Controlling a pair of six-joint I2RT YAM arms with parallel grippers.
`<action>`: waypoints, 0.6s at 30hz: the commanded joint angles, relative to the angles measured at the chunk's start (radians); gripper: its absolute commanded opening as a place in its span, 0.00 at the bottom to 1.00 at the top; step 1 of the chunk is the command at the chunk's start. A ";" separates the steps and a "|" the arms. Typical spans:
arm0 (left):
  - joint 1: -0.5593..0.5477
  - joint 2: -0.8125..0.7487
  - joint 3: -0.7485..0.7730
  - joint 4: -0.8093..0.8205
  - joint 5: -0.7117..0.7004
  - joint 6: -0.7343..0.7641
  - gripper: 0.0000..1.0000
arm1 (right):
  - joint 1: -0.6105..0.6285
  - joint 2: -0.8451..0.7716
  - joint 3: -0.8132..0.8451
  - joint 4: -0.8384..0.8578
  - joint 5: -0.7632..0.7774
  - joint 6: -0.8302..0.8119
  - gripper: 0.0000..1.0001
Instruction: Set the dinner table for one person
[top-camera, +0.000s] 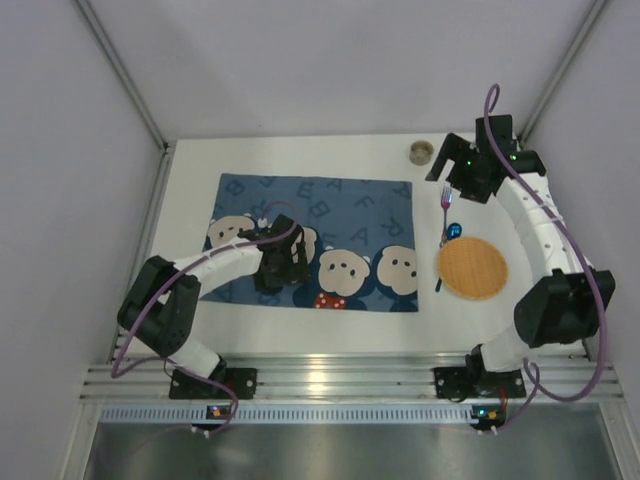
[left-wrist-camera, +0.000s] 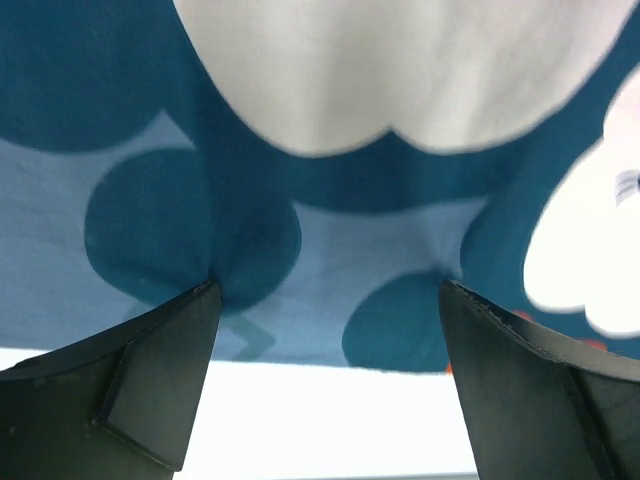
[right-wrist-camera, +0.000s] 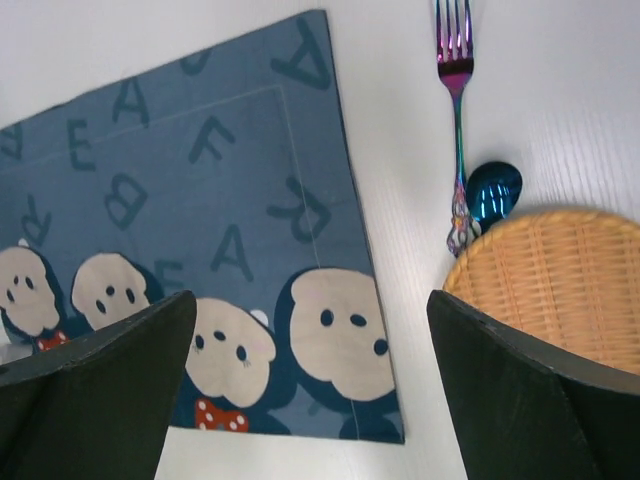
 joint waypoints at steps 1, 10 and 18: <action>-0.017 -0.097 -0.047 -0.003 0.086 -0.049 0.95 | -0.034 0.117 0.102 0.105 -0.033 -0.004 1.00; -0.020 -0.221 0.074 -0.093 0.140 -0.051 0.95 | -0.096 0.531 0.464 0.197 -0.119 0.071 1.00; -0.010 -0.033 0.263 -0.089 -0.017 0.052 0.97 | -0.094 0.832 0.734 0.199 -0.122 0.125 1.00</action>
